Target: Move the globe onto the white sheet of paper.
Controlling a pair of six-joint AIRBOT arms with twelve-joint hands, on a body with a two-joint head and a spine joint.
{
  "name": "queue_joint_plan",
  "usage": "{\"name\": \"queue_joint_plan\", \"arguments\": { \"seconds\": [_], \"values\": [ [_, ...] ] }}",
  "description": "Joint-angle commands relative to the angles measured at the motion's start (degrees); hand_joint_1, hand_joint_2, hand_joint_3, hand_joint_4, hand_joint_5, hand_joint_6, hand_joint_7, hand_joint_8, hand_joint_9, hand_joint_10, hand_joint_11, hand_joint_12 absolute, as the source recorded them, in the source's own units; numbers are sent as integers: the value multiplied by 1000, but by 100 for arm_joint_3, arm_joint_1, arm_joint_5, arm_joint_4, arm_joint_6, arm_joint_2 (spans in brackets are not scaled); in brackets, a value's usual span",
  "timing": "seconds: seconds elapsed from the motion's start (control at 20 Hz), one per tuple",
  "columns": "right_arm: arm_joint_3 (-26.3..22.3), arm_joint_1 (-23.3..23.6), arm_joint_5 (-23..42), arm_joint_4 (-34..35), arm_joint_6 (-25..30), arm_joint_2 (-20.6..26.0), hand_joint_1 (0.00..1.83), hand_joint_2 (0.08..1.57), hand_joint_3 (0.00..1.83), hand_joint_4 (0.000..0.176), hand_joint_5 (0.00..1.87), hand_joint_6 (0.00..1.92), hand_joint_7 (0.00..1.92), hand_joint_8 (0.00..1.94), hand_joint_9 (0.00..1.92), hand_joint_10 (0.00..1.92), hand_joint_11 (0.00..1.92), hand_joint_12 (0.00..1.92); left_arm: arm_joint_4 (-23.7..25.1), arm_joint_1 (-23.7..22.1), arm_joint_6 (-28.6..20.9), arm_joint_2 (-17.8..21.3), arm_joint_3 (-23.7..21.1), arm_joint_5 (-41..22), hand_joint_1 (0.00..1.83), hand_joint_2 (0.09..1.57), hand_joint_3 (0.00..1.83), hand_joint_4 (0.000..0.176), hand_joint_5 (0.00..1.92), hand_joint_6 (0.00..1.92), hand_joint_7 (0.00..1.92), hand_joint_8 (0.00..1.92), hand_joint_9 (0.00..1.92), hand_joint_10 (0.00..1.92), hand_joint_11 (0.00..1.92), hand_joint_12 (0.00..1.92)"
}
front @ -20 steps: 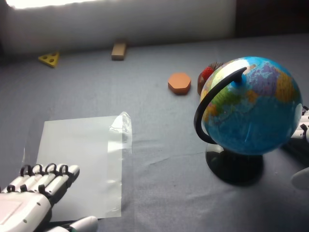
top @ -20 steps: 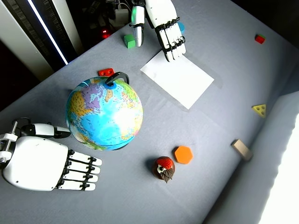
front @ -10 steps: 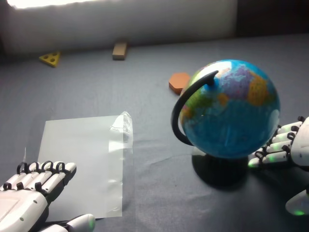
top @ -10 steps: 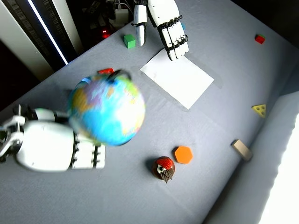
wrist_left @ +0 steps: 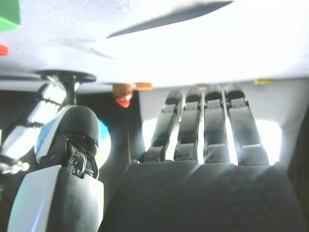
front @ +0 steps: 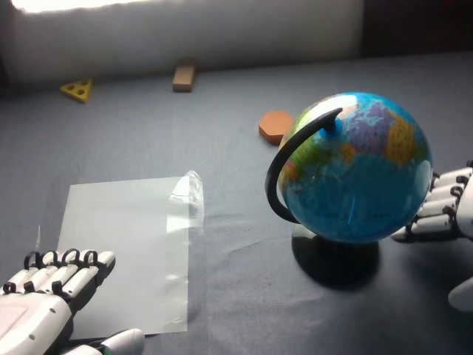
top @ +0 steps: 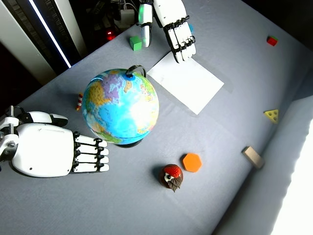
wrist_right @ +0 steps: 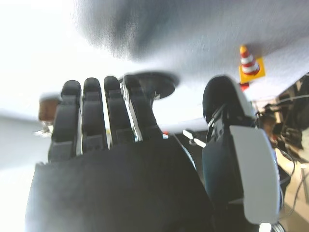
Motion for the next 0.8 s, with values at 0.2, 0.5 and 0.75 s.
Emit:
{"name": "queue_joint_plan", "arguments": {
  "seconds": [0.2,0.5,0.75],
  "values": [
    [1,218,225,876,-1002,24,0,1196,0,0,73,9,26,6,16,6,0,0,230,-71,-47,39,-80,-597,0,1245,5,0,0,0,0,0,0,0,0,0],
    [-19,126,-79,870,-1553,-268,0,1196,0,0,81,11,29,5,17,5,0,0,234,-100,-47,72,-97,-601,0,1239,2,0,0,0,0,0,0,0,0,0],
    [-19,-12,-218,718,-1603,-480,0,1196,0,0,81,9,42,9,41,14,0,0,238,-141,-48,93,-110,-603,0,1238,1,0,0,0,0,0,0,0,0,0]
  ]
}}
